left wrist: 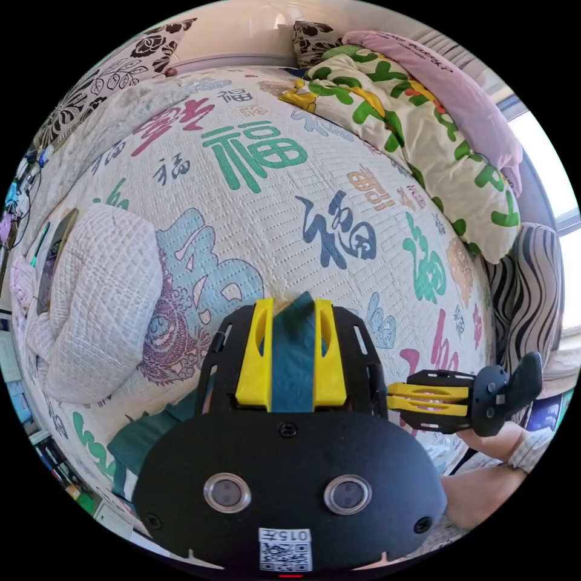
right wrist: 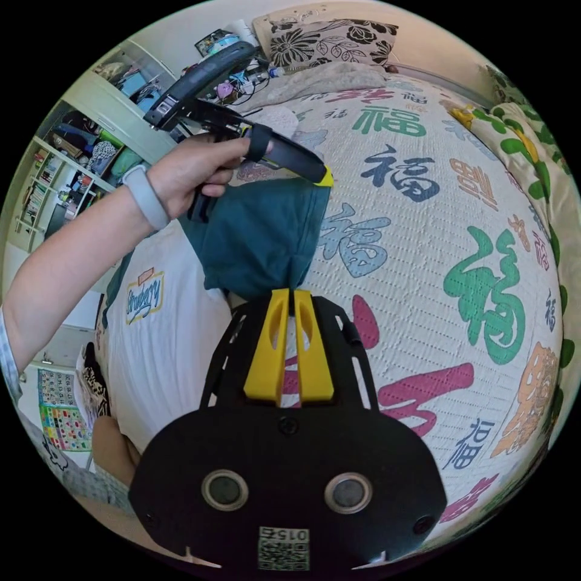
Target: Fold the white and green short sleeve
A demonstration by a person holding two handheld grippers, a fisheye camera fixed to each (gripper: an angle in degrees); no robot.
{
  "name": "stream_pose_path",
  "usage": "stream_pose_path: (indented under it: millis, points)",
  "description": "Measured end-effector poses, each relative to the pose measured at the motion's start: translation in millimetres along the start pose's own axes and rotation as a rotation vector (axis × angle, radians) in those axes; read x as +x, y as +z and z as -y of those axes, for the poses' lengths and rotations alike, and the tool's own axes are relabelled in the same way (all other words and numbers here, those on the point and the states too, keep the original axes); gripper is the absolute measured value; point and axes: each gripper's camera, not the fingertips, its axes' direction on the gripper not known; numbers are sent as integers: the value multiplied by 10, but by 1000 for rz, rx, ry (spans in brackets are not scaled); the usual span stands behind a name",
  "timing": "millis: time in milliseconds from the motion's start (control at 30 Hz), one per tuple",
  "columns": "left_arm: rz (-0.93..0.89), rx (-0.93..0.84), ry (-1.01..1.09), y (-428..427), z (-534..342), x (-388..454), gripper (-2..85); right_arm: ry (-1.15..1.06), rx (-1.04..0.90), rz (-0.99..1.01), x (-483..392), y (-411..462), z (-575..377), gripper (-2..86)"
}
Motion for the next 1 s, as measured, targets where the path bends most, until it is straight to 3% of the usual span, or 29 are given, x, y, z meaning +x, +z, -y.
stream_pose_path:
  millis: [133, 233, 467, 700, 833, 1000]
  points:
    - [28, 30, 39, -80, 8, -24, 9, -4, 30, 0, -135, -111, 87, 2]
    - [-9, 193, 42, -445, -160, -177, -2, -43, 95, -3, -309, -277, 160, 0]
    - [-88, 534, -40, -1300, -1520, -621, -7, -412, 157, -37, -1262, -568, 262, 0]
    - [-55, 514, -244, -1076, -3033, -562, 0, -727, -29, -12, -2106, -313, 36, 11]
    - [-69, 428, -359, -861, -3476, -624, 24, -762, -295, 80, -2382, 41, -79, 52]
    - [-213, 452, -440, -1084, -3626, -856, 86, -642, -185, 50, -2486, -80, 33, 62]
